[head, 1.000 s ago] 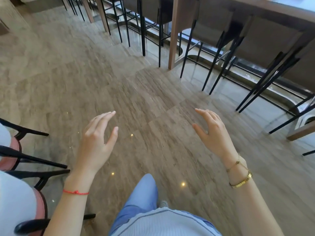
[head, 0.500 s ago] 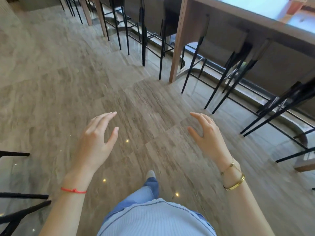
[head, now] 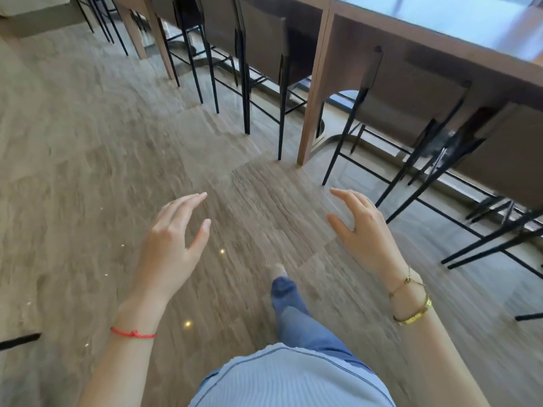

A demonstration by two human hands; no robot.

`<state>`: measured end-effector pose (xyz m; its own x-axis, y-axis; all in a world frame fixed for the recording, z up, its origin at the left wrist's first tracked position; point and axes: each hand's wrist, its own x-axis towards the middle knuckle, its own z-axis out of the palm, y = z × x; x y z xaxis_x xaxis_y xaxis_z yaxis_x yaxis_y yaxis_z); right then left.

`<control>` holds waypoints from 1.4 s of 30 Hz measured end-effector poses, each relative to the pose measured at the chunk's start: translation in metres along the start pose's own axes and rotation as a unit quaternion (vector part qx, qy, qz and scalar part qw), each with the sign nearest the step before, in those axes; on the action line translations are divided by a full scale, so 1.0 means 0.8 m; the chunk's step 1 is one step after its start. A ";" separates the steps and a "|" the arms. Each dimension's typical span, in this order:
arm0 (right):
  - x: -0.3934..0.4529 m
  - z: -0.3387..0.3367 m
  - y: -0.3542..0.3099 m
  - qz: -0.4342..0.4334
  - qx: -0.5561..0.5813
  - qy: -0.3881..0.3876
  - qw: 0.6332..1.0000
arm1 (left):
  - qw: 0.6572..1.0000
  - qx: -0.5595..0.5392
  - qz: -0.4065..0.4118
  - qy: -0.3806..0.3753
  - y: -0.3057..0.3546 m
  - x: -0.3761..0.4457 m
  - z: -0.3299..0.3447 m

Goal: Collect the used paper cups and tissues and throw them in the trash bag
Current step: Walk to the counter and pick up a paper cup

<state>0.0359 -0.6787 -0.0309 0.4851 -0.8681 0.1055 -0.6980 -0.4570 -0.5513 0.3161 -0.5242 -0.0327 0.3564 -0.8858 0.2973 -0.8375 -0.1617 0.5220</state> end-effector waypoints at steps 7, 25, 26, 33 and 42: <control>0.232 0.037 0.017 -0.024 0.004 -0.022 0.999 | 1.000 0.009 -0.007 0.014 -0.073 0.199 0.048; 0.737 0.070 0.005 -0.039 0.015 0.007 0.999 | 1.000 0.010 0.026 0.004 -0.190 0.700 0.112; 0.762 0.074 0.006 -0.032 0.017 0.009 0.999 | 0.999 0.008 0.033 -0.002 -0.199 0.730 0.119; 0.967 0.090 0.000 0.015 0.022 0.062 0.998 | 0.996 -0.004 0.091 -0.023 -0.261 0.966 0.143; 1.202 0.086 -0.004 0.032 0.020 0.107 0.994 | 0.991 -0.022 0.124 -0.042 -0.300 1.223 0.167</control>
<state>0.5409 -1.4982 0.0153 0.3138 -0.9185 0.2406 -0.6998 -0.3950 -0.5952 0.8106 -1.4102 0.0257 0.1045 -0.9291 0.3546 -0.8757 0.0830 0.4757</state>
